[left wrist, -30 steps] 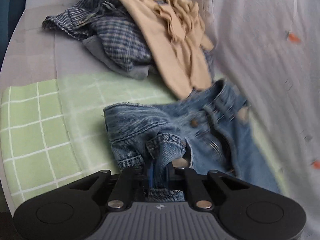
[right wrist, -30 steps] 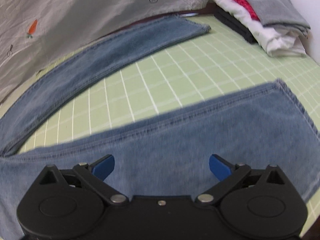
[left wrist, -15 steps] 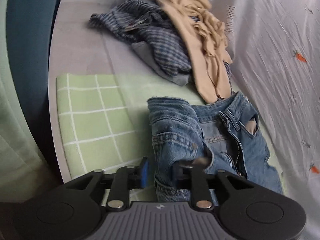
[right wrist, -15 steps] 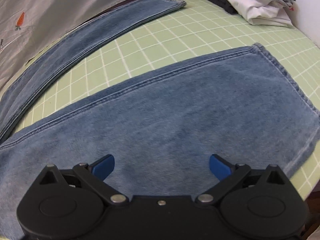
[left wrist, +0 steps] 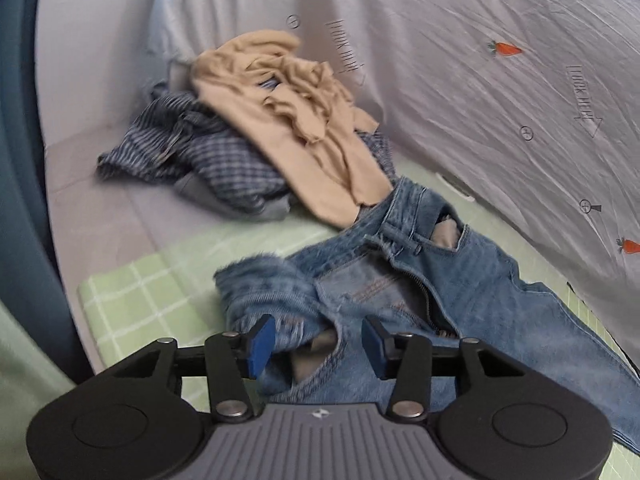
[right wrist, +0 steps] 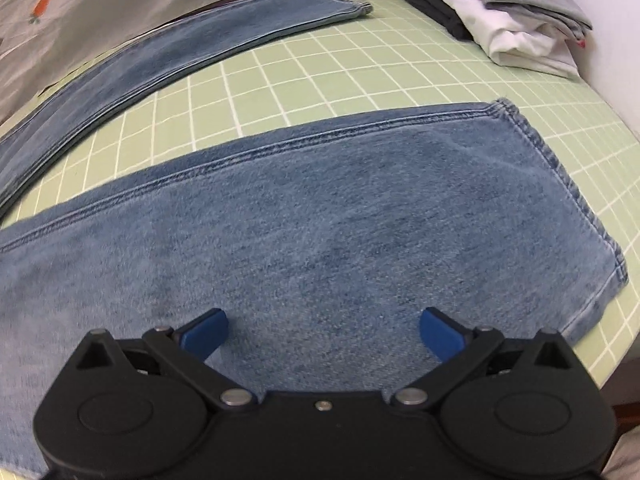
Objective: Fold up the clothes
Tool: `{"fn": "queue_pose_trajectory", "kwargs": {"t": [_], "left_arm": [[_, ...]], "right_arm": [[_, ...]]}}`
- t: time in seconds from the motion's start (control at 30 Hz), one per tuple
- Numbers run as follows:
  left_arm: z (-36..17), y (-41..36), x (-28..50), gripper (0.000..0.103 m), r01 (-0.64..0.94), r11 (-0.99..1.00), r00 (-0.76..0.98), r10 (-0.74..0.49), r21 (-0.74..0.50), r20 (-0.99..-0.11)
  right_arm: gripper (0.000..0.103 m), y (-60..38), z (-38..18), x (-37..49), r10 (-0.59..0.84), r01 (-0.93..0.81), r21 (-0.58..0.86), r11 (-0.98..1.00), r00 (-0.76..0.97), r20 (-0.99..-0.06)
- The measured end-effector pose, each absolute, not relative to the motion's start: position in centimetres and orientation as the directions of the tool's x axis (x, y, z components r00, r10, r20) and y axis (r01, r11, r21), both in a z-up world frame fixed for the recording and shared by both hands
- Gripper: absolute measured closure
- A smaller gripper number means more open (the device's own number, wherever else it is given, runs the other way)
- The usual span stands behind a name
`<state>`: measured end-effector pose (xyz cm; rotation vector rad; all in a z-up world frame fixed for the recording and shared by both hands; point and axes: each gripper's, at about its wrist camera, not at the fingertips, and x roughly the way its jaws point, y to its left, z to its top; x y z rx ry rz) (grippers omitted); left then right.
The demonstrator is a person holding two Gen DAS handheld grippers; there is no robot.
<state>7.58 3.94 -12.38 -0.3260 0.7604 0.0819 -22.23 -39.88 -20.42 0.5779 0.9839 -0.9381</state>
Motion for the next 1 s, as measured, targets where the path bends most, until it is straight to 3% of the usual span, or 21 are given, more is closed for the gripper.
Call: {"fn": "queue_pose_trajectory", "kwargs": {"t": [0.23, 0.4, 0.57, 1.0], "left_arm": [[-12.3, 3.9, 13.1, 0.072, -0.055, 0.975, 0.702, -0.114, -0.214, -0.703], [-15.1, 2.9, 18.3, 0.072, 0.095, 0.982, 0.589, -0.187, -0.163, -0.786], [-17.7, 1.9, 20.6, 0.071, 0.229, 0.971, 0.502, -0.182, -0.073, -0.846], [-18.9, 2.3, 19.5, 0.063, 0.414, 0.901, 0.432, -0.318, -0.128, -0.844]], "right_arm": [[0.000, -39.3, -20.7, -21.8, -0.459, 0.909, 0.003, 0.418, 0.214, -0.863], [0.000, -38.3, -20.9, -21.6, -0.523, 0.934, 0.002, 0.357, 0.201, -0.828], [0.000, -37.8, -21.0, -21.1, -0.552, 0.964, 0.000, 0.265, 0.152, -0.820], [0.000, -36.6, -21.3, -19.9, -0.601, 0.993, -0.003, 0.117, 0.068, -0.796]]}}
